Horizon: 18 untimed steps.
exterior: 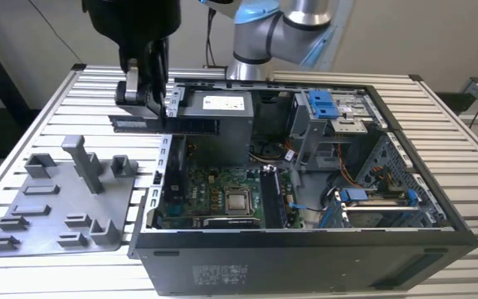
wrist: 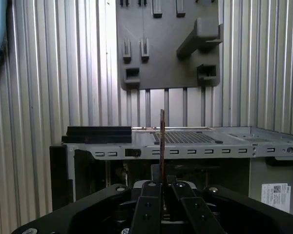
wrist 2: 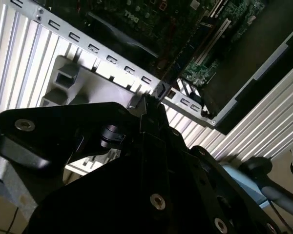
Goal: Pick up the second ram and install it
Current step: 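Pick up the second ram and move it above second insertion slot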
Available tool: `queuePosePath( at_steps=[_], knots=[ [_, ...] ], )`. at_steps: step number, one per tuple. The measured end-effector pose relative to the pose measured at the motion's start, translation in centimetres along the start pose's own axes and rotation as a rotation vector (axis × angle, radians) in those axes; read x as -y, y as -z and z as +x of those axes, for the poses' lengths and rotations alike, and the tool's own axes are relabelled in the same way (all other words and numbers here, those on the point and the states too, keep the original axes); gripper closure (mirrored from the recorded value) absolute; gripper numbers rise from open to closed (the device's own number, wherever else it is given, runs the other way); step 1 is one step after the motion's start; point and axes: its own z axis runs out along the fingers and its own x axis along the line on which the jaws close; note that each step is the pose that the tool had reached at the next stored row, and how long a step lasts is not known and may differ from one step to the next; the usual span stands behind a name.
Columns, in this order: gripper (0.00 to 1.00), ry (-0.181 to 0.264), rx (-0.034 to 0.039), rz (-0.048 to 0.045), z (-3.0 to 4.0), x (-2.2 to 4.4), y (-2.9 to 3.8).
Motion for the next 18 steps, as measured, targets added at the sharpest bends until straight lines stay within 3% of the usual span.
queuePosePath(
  at_steps=[18],
  knots=[
    [0.86, 0.0, -0.0002, -0.0068, 0.16, 8.02, 0.22]
  ],
)
